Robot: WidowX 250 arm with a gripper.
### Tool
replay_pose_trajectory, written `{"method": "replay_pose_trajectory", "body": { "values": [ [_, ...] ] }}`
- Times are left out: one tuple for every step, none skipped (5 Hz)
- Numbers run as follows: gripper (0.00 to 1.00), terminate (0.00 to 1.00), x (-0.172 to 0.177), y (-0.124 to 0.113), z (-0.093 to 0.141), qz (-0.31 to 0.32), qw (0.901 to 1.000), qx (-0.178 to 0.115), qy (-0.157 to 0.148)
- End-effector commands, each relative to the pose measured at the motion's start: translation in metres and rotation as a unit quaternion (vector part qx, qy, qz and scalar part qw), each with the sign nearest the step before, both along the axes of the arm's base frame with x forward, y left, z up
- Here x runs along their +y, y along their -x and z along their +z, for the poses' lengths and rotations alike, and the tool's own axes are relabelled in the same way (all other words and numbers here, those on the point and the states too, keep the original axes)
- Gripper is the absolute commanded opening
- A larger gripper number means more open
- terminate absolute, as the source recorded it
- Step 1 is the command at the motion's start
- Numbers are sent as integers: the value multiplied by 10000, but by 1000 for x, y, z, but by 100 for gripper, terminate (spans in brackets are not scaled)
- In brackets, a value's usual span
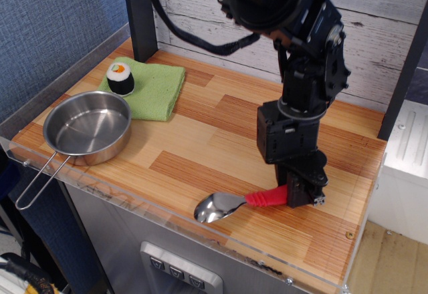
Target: Place the spatula on the front edge of the table
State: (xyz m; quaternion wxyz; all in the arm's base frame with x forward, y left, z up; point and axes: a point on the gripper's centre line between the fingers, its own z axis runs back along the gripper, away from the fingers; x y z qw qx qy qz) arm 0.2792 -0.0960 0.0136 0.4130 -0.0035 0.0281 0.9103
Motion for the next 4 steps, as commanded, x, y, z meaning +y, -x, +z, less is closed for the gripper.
{"method": "replay_pose_trajectory", "body": {
  "values": [
    [0,0,0,3,-6,-126,9999,-49,12],
    [100,0,1,2,-6,-116,9999,75,-70],
    [100,0,2,0,-4,-126,9998,73,-128],
    [100,0,4,1,-2,-89,9998,69,-151]
  ]
}}
